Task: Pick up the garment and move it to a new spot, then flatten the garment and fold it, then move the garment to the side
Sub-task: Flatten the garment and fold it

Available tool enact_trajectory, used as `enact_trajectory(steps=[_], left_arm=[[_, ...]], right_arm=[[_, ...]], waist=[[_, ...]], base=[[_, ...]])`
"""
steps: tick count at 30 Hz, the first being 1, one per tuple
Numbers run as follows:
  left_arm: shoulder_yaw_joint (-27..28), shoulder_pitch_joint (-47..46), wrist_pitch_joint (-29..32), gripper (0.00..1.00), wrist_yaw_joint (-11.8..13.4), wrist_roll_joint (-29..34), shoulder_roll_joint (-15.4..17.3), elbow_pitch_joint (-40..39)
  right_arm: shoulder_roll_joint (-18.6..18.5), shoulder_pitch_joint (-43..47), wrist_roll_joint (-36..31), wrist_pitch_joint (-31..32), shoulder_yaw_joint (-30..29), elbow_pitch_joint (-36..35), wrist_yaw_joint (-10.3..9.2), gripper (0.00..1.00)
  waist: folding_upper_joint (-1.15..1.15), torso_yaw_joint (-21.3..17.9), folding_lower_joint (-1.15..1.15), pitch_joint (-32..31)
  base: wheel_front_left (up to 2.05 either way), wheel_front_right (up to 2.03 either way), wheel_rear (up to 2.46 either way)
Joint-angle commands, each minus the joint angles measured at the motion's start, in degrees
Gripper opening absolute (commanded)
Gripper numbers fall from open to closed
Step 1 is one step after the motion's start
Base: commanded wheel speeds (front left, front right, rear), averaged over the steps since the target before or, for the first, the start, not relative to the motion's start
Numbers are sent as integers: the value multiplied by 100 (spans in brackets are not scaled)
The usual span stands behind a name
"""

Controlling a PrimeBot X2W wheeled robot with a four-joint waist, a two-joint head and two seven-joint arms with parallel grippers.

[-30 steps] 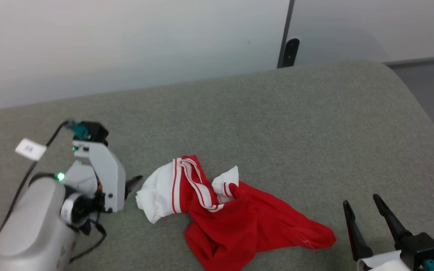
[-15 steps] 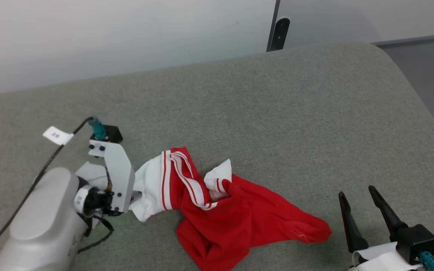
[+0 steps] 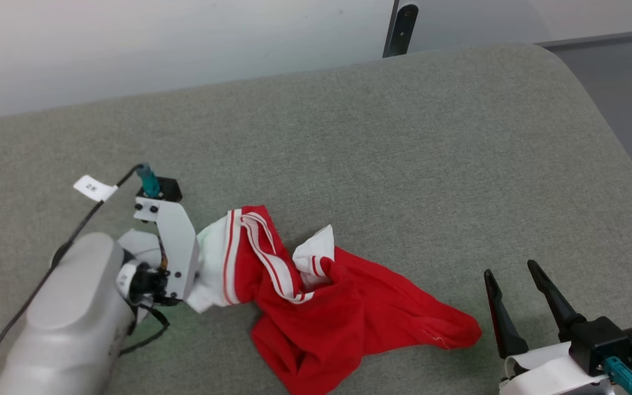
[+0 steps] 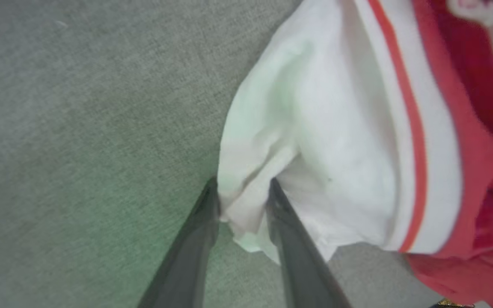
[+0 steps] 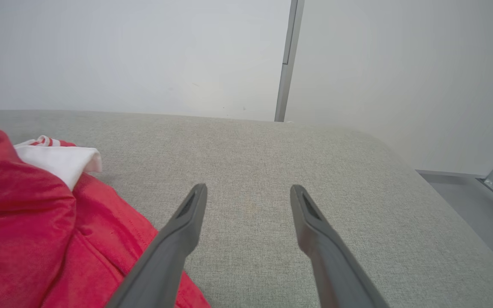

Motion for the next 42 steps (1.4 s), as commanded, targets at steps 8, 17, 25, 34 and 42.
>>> enact_trajectory(steps=[8,17,25,34,42], left_arm=[[-137,-62,-59,0,-114,-93,-164,447],[-310,-110,-273,0,-201,-190,-304,478],[-481,-202,-479,0,-236,-295,-476,552],[-751,-436,-685,0,-240,-479,-629,687],[-995,-612,-847,0,-243,-699,-623,768]], right_arm=[[-130,-142,137,-6,112,121,-6,100],[-723,-766,1091,830,1091,79,-6,100],[-1389,-1886,2426,2626,2228,-103,-6,100],[-1574,-3380,3917,4816,3017,351,-6,100],[-1069,-4440,4284,6514,3262,1199,-5,100]], waist=[[0,171,0,-80],[0,562,0,-263],[0,839,0,-307],[0,1083,0,-249],[0,1198,0,-136]], base=[[0,0,0],[0,0,0],[0,0,0],[0,0,0],[0,0,0]])
